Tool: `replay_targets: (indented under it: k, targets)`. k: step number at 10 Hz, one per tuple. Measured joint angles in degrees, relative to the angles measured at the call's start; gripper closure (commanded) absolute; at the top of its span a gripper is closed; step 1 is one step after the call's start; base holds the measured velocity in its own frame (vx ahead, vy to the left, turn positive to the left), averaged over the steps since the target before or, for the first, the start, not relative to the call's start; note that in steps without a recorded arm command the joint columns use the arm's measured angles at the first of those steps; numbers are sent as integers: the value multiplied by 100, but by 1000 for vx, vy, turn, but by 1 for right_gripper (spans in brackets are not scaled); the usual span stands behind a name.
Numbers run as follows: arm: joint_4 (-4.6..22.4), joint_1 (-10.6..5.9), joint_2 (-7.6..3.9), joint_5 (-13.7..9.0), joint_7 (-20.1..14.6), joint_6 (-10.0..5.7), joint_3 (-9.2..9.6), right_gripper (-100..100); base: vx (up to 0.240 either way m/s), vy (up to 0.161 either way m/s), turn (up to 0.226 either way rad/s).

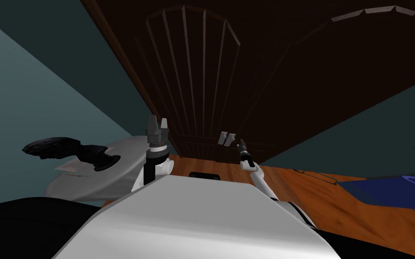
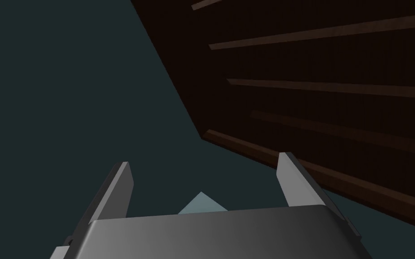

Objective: Pull the door open

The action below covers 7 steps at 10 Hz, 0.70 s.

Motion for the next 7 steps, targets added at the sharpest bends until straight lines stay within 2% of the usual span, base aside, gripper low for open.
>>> replay_targets:
  k: [1,2,7]
  targets:
    - [-19,-54,74,17,1,-50,64,-100,100,65,34]
    - [-31,-61,85,19,3,-55,72,100,-11,-8,-32]
    - [-27,-64,88,22,2,-53,82,100,-21,-10,4]
